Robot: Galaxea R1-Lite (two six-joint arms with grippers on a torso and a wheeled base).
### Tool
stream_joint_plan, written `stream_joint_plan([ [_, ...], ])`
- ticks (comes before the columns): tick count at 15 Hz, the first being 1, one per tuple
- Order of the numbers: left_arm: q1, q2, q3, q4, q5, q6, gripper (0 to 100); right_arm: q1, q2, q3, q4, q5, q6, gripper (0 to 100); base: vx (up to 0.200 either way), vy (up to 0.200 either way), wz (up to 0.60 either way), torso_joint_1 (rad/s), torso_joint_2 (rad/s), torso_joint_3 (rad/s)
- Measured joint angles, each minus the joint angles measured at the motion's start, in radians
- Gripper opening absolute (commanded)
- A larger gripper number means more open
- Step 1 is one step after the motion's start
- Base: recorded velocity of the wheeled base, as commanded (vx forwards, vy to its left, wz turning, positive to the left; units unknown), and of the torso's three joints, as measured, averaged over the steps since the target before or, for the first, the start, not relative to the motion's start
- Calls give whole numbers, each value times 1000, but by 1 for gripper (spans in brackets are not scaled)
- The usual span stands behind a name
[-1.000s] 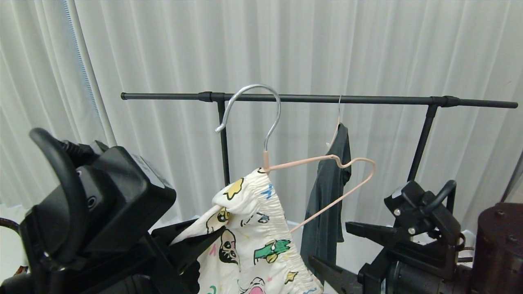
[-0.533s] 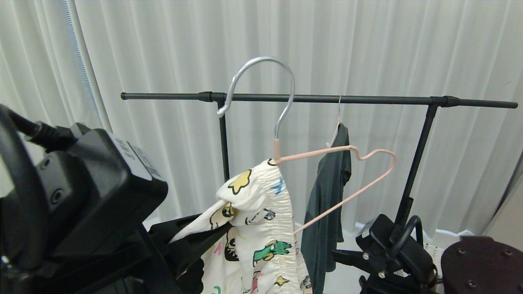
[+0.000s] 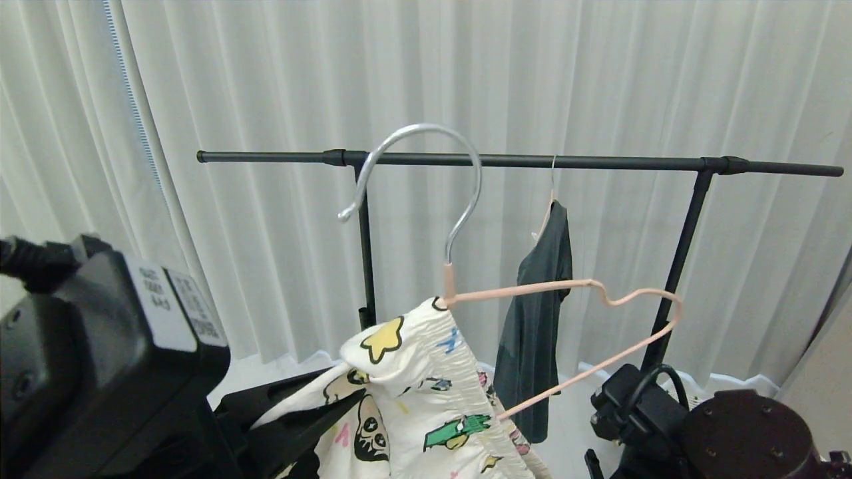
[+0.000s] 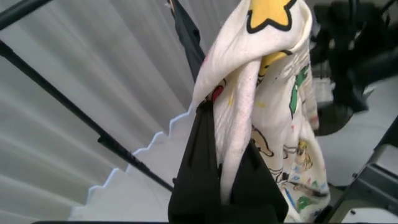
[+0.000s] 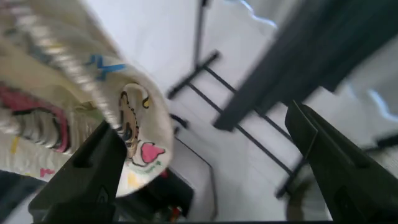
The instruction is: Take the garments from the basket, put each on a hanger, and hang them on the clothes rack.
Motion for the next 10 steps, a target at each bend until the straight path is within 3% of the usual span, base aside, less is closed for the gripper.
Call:
stream_joint_plan([
  [3, 2, -41, 89, -1, 0, 0, 0, -156, -47, 5, 20, -19, -53, 100, 0, 0, 0, 0, 0, 0],
  [5, 2, -73, 149, -1, 0, 0, 0, -255, -86, 6, 21, -21, -131, 100, 0, 0, 0, 0, 0, 0],
  [10, 2, -111, 257, 0, 0, 0, 0, -322, -166, 4, 6, -15, -203, 100, 0, 0, 0, 0, 0, 0],
])
